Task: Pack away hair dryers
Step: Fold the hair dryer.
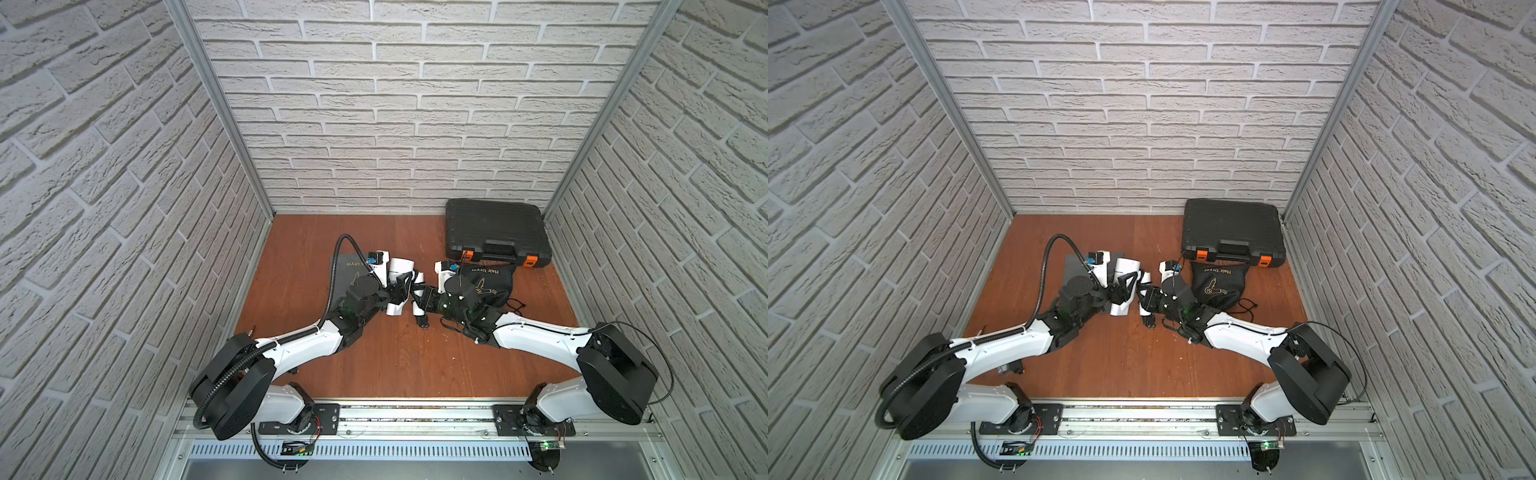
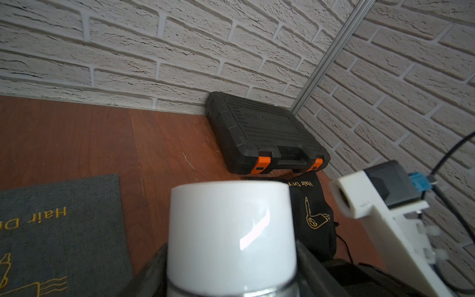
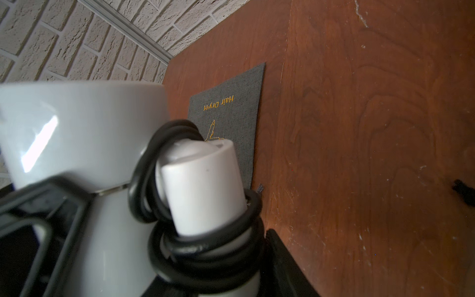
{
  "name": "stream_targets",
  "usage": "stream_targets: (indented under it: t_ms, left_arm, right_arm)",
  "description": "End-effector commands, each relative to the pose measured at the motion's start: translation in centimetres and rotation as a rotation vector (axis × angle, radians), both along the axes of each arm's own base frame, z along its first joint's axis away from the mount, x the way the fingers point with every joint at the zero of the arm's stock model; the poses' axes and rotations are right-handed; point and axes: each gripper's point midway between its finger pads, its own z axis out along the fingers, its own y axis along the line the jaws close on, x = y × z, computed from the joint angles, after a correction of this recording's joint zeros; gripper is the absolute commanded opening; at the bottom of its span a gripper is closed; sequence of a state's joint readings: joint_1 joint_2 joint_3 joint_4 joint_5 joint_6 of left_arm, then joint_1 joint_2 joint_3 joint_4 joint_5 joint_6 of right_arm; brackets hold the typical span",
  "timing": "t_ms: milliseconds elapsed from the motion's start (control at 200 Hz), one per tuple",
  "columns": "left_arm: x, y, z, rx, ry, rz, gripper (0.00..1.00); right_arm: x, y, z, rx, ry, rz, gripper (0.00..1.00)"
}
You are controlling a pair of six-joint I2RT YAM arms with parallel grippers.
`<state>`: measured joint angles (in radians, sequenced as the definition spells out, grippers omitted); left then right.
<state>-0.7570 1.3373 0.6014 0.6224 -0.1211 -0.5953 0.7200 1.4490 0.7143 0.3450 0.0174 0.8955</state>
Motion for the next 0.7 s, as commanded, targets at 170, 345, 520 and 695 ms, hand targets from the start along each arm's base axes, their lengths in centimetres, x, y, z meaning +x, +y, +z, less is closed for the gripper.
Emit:
stream_targets:
  t_ms: [170, 345, 520, 695]
  left_arm:
    - [-1.1, -0.4, 4.5, -0.129, -0.116, 0.021, 0.0]
    - [-0.7, 1.5, 5.2, -0.144, -0.126, 0.116, 0.0]
    - [-0.3, 1.3, 5.7, -0.154, -0.145, 0.109, 0.0]
    - [-0.1, 3.5, 6.4, -0.205, -0.108, 0.071, 0.0]
  right_arm:
    - [-4.2, 7.5, 13.6, 0.445, -0.191, 0.281, 0.03]
    - [-4.0, 8.0, 14.8, 0.516, -0.182, 0.284, 0.03]
    - [-4.3, 10.1, 16.3, 0.584, -0.175, 0.367, 0.03]
    - [-4.5, 8.8, 11.4, 0.328, -0.109, 0.373, 0.24]
